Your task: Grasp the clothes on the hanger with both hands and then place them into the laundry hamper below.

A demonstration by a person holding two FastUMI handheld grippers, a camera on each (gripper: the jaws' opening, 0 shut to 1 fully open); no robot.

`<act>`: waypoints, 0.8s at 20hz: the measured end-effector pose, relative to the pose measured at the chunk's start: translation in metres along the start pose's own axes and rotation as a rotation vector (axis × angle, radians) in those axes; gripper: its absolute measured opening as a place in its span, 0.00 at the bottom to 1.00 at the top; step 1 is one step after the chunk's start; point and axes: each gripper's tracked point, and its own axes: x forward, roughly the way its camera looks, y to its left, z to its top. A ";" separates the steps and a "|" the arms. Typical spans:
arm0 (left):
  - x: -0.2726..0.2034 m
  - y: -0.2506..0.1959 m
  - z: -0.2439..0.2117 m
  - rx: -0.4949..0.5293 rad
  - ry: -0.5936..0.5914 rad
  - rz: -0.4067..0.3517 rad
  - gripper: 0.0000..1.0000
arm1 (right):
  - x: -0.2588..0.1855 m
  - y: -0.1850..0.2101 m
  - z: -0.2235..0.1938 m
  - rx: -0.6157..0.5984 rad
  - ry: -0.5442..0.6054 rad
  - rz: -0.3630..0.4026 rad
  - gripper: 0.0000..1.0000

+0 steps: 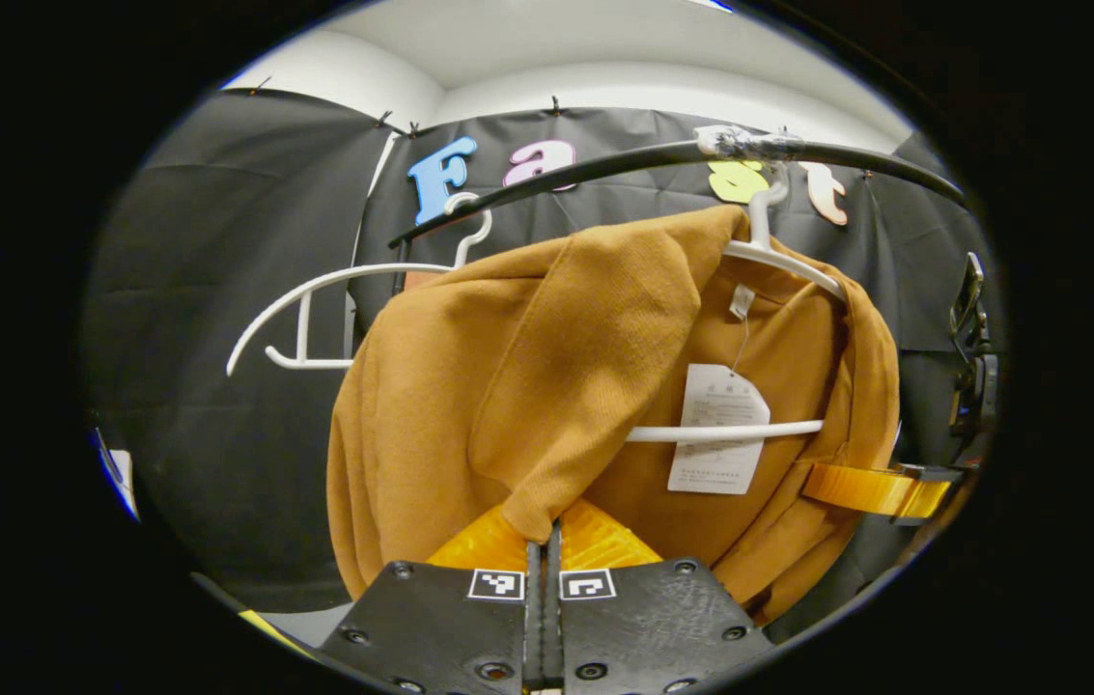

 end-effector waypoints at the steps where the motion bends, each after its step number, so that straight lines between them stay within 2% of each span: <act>1: -0.004 0.000 0.004 -0.012 -0.005 -0.008 0.03 | -0.004 0.008 0.001 0.027 0.004 0.072 0.04; 2: -0.006 0.001 0.009 -0.024 -0.012 -0.014 0.04 | -0.013 0.014 0.002 0.053 0.004 0.136 0.04; 3: -0.009 0.003 0.016 -0.034 -0.019 -0.018 0.00 | -0.017 0.017 0.007 0.077 -0.016 0.176 0.04; 5: -0.013 0.009 0.029 -0.041 -0.035 -0.021 0.00 | -0.023 0.024 0.022 0.126 -0.054 0.247 0.04; 6: -0.014 0.011 0.035 -0.042 -0.039 -0.021 0.03 | -0.025 0.025 0.027 0.132 -0.067 0.257 0.04; 8: -0.016 0.016 0.047 -0.040 -0.055 -0.017 0.00 | -0.031 0.032 0.038 0.148 -0.095 0.283 0.03; 9: -0.017 0.018 0.054 -0.035 -0.069 -0.011 0.04 | -0.033 0.033 0.046 0.153 -0.114 0.292 0.04; 10: -0.019 0.021 0.061 -0.033 -0.081 -0.002 0.00 | -0.035 0.033 0.052 0.159 -0.134 0.302 0.04; 16: -0.020 0.040 0.083 0.009 -0.119 0.049 0.04 | -0.050 0.010 0.075 0.179 -0.199 0.259 0.03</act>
